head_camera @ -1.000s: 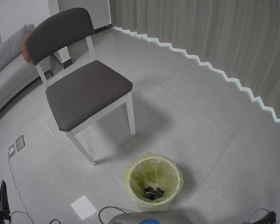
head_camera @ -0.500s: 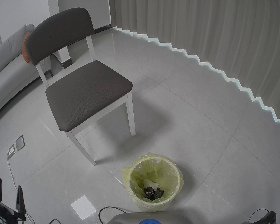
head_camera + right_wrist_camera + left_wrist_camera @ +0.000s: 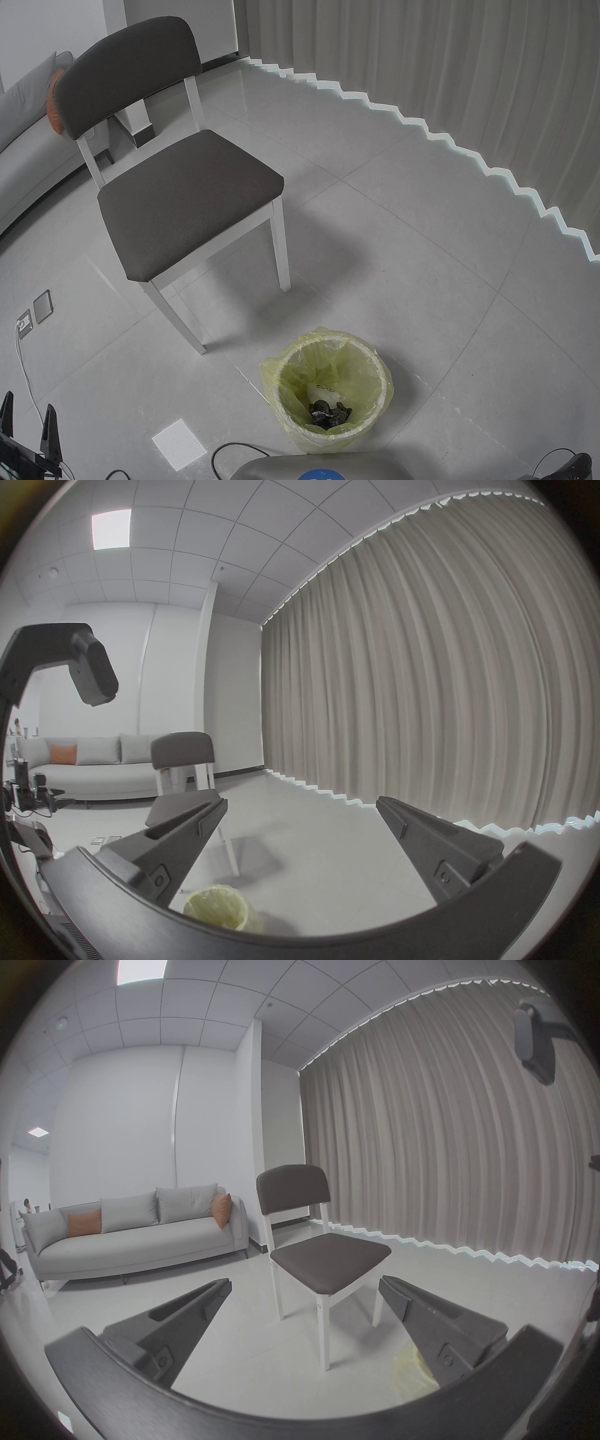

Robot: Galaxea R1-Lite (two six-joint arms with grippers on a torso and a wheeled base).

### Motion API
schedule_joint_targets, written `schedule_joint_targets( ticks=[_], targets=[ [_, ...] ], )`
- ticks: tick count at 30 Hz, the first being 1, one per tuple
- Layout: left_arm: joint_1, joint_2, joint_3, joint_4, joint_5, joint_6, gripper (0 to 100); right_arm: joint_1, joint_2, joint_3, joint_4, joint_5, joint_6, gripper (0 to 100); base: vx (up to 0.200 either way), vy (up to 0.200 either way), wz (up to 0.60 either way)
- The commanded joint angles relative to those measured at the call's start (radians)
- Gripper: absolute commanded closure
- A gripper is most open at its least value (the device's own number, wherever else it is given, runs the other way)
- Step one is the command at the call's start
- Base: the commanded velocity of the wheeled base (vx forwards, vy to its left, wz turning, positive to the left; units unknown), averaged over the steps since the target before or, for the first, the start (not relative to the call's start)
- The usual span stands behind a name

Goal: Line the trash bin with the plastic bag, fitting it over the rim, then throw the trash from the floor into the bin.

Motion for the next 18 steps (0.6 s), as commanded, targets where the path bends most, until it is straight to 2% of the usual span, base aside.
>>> schedule_joint_targets(
  ticks=[1, 4, 9, 18],
  targets=[
    [0.0, -0.011, 0.016, 0.004, 0.017, -0.083, 0, 0.0, -0.004, 0.226, -0.215, -0.034, 0.003, 0, 0.0, 0.0, 0.0],
    [0.0, -0.011, 0.018, 0.001, 0.047, -0.062, 0, 0.0, -0.004, 0.31, -0.306, -0.038, -0.005, 0, 0.0, 0.0, 0.0],
    [0.0, -0.011, 0.018, -0.001, 0.083, -0.071, 0, 0.0, -0.004, 0.31, -0.266, -0.089, 0.015, 0, 0.0, 0.0, 0.0],
    [0.0, -0.011, 0.018, 0.001, 0.012, -0.062, 0, 0.0, -0.005, 0.31, -0.142, -0.101, 0.064, 0, 0.0, 0.0, 0.0]
  ],
)
